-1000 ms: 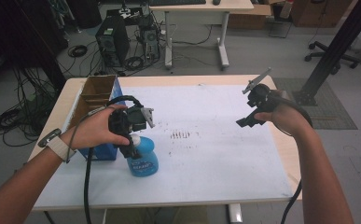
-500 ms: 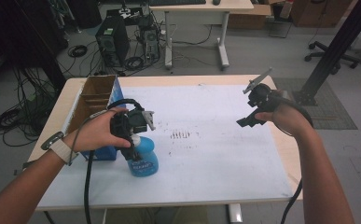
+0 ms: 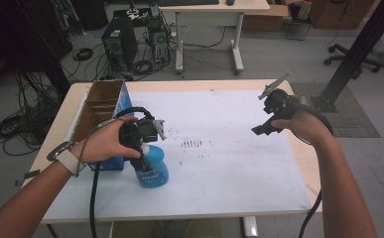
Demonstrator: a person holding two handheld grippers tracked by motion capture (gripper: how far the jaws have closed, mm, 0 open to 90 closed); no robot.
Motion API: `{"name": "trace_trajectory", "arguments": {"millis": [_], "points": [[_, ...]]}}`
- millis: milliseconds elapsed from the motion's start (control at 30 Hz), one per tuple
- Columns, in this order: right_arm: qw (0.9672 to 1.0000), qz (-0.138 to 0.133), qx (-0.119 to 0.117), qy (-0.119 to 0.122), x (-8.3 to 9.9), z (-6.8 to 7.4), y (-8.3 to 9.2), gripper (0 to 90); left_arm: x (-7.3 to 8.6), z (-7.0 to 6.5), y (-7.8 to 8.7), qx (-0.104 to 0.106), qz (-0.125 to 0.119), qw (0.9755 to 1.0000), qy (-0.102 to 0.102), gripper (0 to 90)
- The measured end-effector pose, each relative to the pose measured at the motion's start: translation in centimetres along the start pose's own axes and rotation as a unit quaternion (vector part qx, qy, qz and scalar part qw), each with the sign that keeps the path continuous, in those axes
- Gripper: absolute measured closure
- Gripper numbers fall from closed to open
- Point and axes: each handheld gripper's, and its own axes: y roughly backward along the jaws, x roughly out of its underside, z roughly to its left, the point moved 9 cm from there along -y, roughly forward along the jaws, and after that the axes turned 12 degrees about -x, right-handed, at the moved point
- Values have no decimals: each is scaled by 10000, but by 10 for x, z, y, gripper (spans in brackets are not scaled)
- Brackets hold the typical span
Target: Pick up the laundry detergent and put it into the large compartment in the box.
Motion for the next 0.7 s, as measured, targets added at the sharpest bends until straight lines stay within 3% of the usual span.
{"name": "trace_trajectory", "arguments": {"millis": [700], "points": [[10000, -11, -8, -13, 1, 0, 0, 78, 1, 0, -5, 57, 23, 10000, -3, 198]]}}
